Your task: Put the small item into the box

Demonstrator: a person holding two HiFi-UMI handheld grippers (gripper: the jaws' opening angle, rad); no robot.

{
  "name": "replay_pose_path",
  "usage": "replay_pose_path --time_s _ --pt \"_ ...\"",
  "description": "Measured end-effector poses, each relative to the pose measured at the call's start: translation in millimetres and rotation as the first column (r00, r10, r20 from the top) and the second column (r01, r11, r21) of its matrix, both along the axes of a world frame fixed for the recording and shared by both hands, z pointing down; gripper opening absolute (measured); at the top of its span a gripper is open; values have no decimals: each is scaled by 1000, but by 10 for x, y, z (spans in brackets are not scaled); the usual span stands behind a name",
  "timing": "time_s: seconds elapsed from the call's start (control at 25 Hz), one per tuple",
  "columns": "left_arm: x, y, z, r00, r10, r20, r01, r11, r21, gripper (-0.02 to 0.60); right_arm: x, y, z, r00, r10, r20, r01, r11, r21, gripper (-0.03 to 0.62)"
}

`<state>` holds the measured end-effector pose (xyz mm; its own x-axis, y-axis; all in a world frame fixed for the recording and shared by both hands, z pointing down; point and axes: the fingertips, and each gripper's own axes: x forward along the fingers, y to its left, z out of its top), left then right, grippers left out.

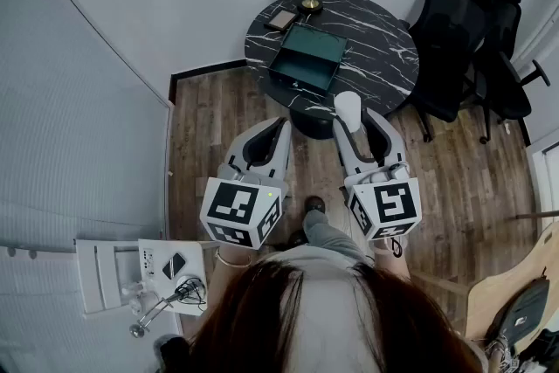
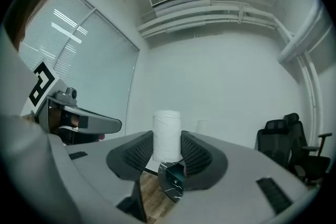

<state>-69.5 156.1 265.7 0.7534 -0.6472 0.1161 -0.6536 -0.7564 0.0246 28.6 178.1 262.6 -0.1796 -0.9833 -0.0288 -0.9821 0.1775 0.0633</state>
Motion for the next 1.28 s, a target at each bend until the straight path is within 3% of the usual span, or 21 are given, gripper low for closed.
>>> replay_pose_path --time_s 0.72,1.28 --pt "578 -778 75 1000 -13 13 13 999 -32 8 478 -764 100 999 -45 26 46 998 -40 181" --pt "765 -1491 64 995 -93 30 94 995 -35 8 704 -1427 161 993 -116 34 118 991 -57 181"
